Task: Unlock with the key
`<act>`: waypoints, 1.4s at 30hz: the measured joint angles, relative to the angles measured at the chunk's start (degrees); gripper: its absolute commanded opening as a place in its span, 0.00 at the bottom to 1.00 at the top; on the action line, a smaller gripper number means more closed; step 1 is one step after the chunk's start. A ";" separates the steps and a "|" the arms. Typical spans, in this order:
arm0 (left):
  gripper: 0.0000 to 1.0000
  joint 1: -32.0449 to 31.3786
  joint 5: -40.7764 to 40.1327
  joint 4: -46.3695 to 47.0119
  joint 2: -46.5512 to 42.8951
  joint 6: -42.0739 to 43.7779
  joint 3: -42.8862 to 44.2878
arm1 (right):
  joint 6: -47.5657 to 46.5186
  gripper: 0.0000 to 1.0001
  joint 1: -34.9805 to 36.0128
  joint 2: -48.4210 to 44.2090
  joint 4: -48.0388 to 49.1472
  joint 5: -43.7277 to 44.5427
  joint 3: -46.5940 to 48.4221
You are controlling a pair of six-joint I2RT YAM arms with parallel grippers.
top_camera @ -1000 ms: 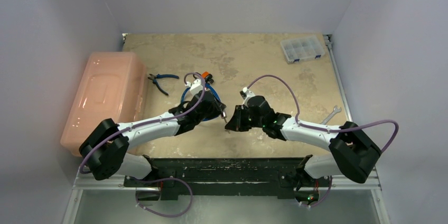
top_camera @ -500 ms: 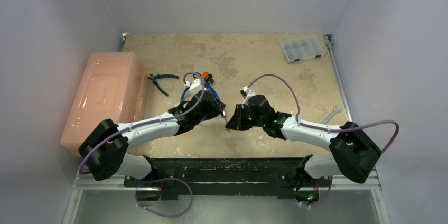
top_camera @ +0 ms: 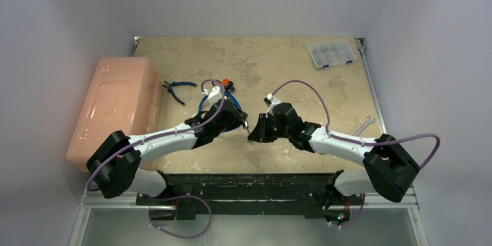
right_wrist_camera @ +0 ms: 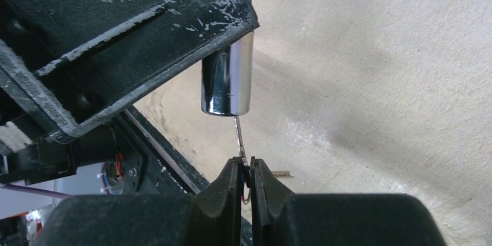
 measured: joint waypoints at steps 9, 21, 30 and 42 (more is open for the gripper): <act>0.00 0.00 0.00 0.13 0.00 0.00 0.00 | -0.83 0.00 -0.17 -0.15 -0.11 -0.61 0.66; 0.00 0.00 -0.02 0.17 0.00 -0.02 0.00 | -0.79 0.00 -0.26 -0.13 -0.24 -0.59 0.85; 0.00 0.02 -0.17 0.48 0.00 -0.04 -0.02 | -0.81 0.00 -0.31 0.44 -1.60 -0.70 2.29; 0.00 0.26 -0.26 1.55 -0.02 -0.07 -0.66 | -1.75 0.00 -0.37 1.84 -3.39 -1.68 4.39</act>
